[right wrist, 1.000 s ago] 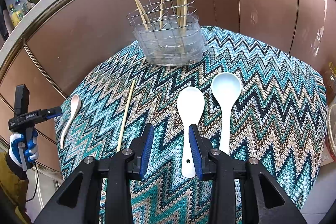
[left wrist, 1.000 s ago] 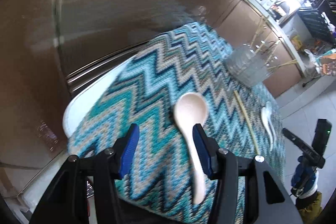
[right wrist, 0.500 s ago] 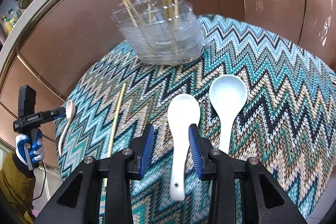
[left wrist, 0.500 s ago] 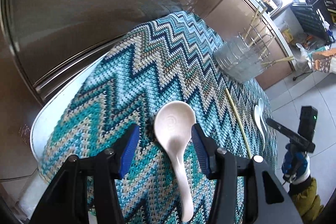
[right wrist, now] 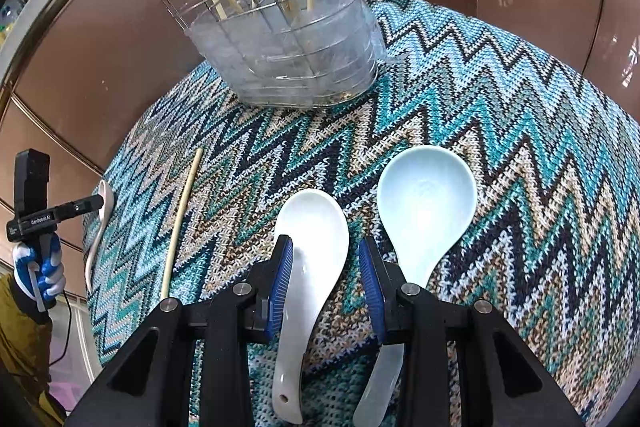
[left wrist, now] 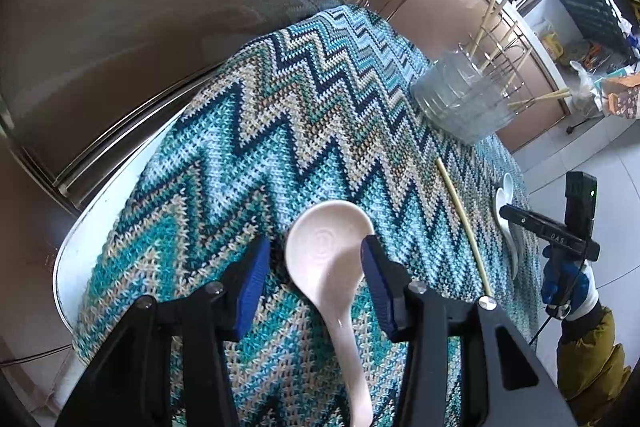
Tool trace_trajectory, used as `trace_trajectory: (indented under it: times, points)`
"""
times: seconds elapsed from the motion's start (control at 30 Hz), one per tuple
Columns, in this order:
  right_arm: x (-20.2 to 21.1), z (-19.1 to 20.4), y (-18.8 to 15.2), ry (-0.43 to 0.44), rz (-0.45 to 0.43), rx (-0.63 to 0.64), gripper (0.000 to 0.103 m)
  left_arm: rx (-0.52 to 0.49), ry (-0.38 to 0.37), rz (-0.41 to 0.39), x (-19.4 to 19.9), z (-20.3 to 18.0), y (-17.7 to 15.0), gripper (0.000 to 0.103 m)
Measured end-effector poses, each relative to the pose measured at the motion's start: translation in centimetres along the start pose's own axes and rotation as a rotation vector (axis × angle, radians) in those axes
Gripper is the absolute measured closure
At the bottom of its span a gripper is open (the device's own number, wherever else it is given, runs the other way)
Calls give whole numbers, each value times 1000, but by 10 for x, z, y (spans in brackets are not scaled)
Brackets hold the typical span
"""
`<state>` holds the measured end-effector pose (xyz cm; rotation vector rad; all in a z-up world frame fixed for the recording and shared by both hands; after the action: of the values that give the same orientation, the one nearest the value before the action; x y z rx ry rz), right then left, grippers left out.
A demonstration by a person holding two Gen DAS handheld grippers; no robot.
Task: Organize utensils
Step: 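Close the right tool on the spoon handle while the left tool grips its spoon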
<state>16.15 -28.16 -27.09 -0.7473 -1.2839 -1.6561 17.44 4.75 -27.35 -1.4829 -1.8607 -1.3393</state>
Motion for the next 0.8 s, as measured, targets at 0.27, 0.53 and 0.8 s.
trace_trajectory:
  times: [0.27,0.53,0.8]
  points:
    - [-17,12,11,2,51,65,69,-43,74,40,-4,-3,1,73]
    - [-33,30,21,-35,109,150,78,-62,120,59,-7,-2,3,84]
    - [-41,33,29,-18,145,182,91,-59,128,64,-9,-5,3,92]
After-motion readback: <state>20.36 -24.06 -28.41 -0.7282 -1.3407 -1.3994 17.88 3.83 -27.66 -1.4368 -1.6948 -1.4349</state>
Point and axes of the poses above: each gripper's, at about its wrist camera, not at the fingertips, and x roughly against the way its jaws point, z to its left, y to its top, the point moved 7 cm from there along -x, roughly the way its jaws point
